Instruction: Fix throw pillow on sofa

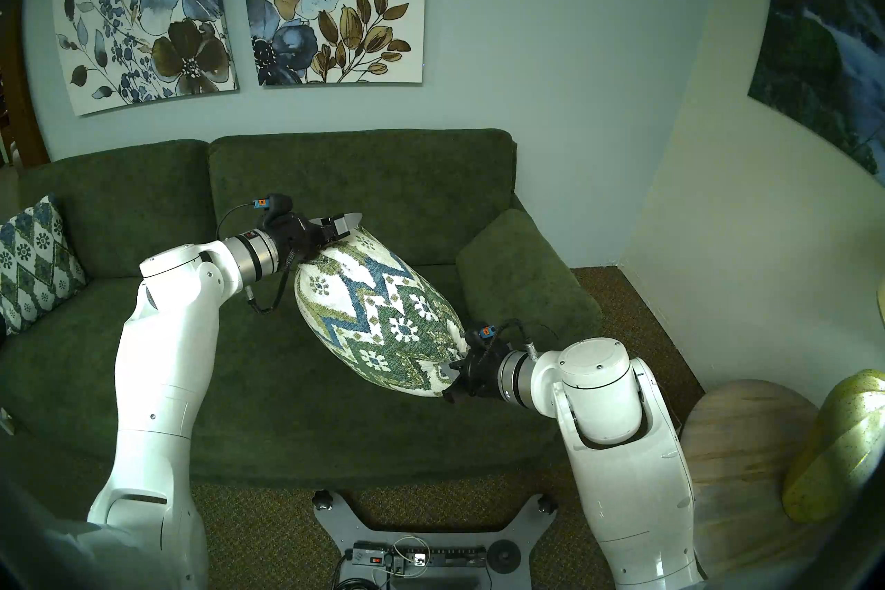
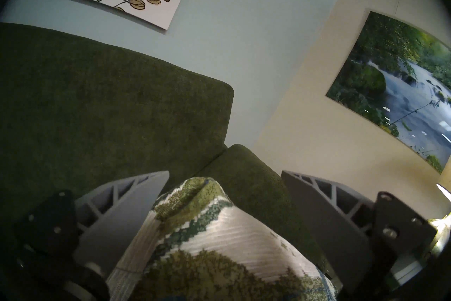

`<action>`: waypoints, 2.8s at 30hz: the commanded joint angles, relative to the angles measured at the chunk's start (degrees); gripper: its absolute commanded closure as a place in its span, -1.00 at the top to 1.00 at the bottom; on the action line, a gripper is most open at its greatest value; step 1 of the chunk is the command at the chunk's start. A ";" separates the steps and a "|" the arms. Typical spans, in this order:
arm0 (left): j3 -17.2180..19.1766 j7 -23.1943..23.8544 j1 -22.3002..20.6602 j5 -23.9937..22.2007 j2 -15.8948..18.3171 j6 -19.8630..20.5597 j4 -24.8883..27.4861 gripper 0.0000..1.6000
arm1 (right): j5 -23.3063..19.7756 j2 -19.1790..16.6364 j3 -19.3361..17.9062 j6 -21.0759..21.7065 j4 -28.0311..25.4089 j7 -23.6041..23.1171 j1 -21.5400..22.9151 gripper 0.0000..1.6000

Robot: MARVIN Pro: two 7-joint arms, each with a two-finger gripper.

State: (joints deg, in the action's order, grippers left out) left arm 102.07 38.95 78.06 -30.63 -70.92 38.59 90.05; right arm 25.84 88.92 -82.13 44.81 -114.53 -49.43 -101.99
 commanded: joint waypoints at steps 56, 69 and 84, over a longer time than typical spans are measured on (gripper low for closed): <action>3.74 2.43 2.62 -1.71 -2.52 -8.17 1.90 1.00 | -15.61 3.21 -6.42 10.19 2.35 16.50 4.81 -1.00; 9.19 7.46 4.60 -3.60 0.38 -11.16 5.36 1.00 | -18.56 3.20 -6.94 10.19 3.02 19.60 4.81 -1.00; 12.12 19.01 14.53 0.95 6.64 -17.78 2.86 1.00 | -20.89 3.22 -7.22 10.19 1.12 22.33 3.67 -1.00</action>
State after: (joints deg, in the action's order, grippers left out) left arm 115.19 55.24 90.22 -31.57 -65.95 24.25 94.79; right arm 5.64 92.29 -89.45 55.06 -111.69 -28.38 -97.53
